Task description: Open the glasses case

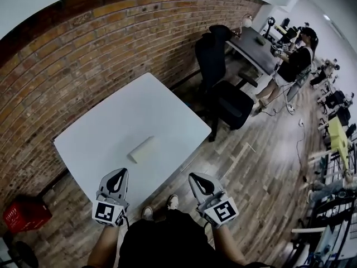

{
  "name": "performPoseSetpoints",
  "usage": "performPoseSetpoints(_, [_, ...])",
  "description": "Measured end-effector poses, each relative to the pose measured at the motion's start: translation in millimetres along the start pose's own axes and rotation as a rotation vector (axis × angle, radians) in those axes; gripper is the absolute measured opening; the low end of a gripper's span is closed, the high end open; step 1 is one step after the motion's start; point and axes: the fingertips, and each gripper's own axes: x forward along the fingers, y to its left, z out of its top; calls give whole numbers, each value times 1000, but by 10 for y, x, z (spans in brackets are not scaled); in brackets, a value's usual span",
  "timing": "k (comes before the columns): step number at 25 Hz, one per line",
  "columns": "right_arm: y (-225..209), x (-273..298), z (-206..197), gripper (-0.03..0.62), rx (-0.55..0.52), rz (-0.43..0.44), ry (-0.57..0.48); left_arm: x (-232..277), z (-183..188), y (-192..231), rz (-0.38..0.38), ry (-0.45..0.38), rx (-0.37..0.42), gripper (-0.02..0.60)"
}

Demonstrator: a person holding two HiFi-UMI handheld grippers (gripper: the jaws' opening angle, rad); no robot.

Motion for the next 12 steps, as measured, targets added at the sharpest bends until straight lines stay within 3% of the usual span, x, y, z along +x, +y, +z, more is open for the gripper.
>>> performPoseSetpoints(5, [-211, 289, 16, 5, -16, 128, -14, 66, 46, 8, 108, -4, -12, 6])
performPoseSetpoints(9, [-383, 447, -16, 5, -16, 228, -7, 123, 137, -84, 183, 4, 27, 6])
performPoseSetpoints(12, [-442, 560, -111, 5, -23, 282, 4, 142, 43, -19, 240, 30, 3, 6])
